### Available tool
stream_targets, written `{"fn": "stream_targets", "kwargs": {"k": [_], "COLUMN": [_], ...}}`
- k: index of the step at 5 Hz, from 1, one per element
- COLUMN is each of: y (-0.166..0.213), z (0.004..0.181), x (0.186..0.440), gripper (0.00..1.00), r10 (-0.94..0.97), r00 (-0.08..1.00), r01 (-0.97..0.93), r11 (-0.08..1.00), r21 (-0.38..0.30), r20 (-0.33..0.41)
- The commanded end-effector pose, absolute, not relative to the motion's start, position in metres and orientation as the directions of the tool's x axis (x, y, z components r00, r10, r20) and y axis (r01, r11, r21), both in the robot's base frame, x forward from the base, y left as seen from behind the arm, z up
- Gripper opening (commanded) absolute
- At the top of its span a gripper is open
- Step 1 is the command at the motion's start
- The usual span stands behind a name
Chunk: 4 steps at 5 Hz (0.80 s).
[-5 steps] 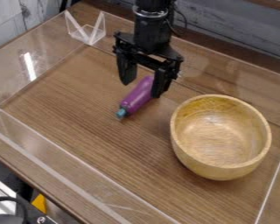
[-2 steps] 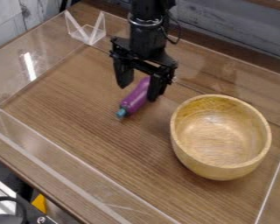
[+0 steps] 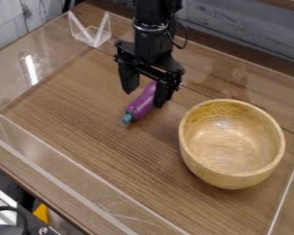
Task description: Put the purple eggplant in the brown bowl
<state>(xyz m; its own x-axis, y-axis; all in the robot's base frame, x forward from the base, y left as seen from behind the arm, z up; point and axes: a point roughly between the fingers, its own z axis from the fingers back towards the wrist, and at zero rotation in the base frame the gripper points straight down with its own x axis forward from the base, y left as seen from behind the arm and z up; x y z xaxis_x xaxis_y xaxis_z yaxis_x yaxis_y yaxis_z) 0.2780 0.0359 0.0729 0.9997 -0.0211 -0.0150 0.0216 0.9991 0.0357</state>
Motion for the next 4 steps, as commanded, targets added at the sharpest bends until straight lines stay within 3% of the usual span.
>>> {"fn": "stream_targets", "kwargs": {"k": [1, 4], "y": [0.041, 0.042], "z": [0.082, 0.072], "x": [0.283, 0.286], "gripper": [1.0, 1.0], "r10": [-0.015, -0.011], "r00": [0.999, 0.998], "r01": [0.013, 0.008], "r11": [0.999, 0.999], "r21": [0.048, 0.048], "r20": [0.044, 0.059]}}
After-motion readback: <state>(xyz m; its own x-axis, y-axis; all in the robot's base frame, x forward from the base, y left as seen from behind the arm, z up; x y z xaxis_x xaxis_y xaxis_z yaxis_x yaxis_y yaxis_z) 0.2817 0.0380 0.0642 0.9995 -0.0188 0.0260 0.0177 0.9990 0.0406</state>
